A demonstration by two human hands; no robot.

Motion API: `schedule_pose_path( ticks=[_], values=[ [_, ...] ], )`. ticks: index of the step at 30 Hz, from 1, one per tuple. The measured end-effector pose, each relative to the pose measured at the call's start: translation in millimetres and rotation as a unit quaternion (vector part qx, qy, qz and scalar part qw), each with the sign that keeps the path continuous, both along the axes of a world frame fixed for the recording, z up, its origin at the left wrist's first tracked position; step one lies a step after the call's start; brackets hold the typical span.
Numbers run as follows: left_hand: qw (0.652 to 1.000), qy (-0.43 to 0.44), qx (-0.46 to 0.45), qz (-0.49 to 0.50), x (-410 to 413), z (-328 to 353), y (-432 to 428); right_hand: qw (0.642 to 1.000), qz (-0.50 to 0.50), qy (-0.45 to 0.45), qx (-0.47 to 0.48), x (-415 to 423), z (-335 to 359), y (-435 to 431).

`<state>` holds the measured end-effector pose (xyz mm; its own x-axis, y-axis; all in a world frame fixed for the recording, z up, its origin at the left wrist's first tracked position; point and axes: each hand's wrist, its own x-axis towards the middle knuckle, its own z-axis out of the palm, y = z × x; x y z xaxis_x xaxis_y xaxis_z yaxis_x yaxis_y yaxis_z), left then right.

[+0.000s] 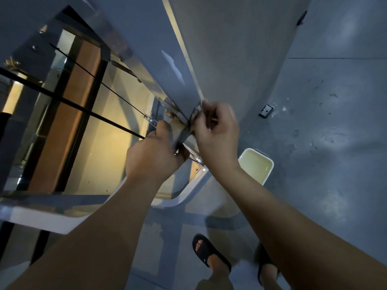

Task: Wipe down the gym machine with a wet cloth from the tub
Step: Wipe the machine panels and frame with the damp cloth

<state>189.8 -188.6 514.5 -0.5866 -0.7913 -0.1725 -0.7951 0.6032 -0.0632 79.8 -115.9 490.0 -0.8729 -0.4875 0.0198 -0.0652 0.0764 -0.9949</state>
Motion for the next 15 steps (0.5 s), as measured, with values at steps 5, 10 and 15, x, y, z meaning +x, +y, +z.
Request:
schedule_pose_path(
  ticks=[5,10,15],
  values=[
    [1.0,-0.004,-0.025,0.002,2,-3,0,0.999,-0.009,-0.013,-0.048,-4,22,-4],
    [1.0,0.005,-0.016,-0.008,0,-1,1,0.999,0.002,-0.036,-0.03,-4,12,1],
    [0.998,-0.02,-0.059,0.0,1,-6,0,0.997,0.017,0.001,-0.071,-6,28,-1]
  ],
)
